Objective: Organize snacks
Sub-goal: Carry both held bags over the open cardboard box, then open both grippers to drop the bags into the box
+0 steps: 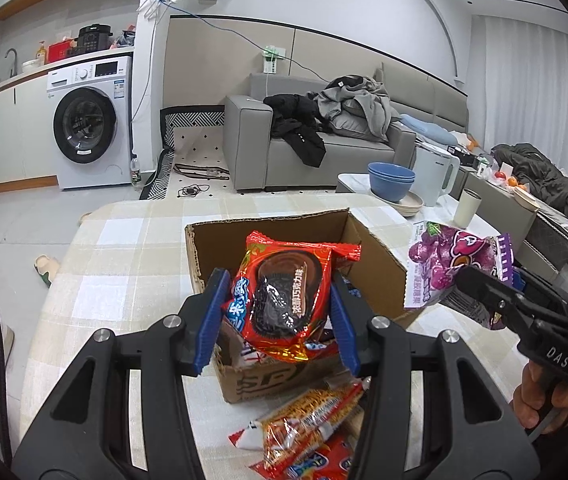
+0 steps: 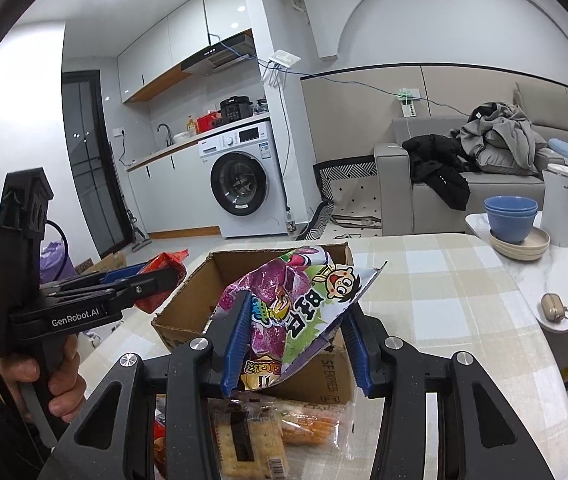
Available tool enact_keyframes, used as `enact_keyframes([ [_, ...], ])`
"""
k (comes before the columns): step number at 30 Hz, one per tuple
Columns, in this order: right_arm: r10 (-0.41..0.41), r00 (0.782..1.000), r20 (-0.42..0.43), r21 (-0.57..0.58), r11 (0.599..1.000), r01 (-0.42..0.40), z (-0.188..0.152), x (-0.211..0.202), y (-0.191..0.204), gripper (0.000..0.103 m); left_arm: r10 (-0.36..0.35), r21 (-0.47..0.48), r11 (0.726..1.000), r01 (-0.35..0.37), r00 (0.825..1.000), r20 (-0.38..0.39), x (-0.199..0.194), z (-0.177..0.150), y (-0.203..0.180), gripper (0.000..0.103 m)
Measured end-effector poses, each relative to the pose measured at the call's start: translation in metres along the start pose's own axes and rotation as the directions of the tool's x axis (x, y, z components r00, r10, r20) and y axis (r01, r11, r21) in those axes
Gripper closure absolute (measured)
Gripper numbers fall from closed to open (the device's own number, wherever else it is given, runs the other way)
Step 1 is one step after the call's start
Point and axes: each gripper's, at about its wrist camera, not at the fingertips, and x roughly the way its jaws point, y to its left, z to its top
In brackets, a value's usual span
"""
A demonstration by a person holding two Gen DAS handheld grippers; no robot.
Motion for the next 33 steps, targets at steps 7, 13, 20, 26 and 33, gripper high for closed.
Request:
enact_keyframes([
  [7, -0.017, 1.000, -0.012, -0.052, 0.998, 0.017, 0.001, 0.017, 0.009, 0.059, 0.024, -0.019, 1.000, -0.025, 1.000, -0.006, 0.032, 0.005, 0.006, 0.057],
  [13, -0.040, 0.998, -0.044, -0.087, 0.996, 0.036, 0.002, 0.034, 0.016, 0.059, 0.023, -0.018, 1.000, -0.023, 0.999, -0.025, 0.052, 0.000, 0.013, 0.057],
  [20, -0.126, 0.989, -0.073, -0.205, 0.973, 0.109, -0.002, 0.054, 0.028, 0.059, 0.021, 0.032, 0.999, -0.019, 0.998, -0.056, 0.077, -0.006, 0.007, 0.057],
  [26, -0.140, 0.987, -0.085, -0.256, 0.960, 0.114, -0.005, 0.068, 0.035, 0.059, 0.032, 0.056, 0.998, -0.027, 0.995, -0.094, 0.095, -0.017, 0.008, 0.057],
  [33, -0.131, 0.987, -0.096, -0.292, 0.951, 0.098, -0.003, 0.084, 0.043, 0.059, 0.048, 0.094, 0.995, -0.039, 0.993, -0.105, 0.104, -0.022, 0.003, 0.057],
])
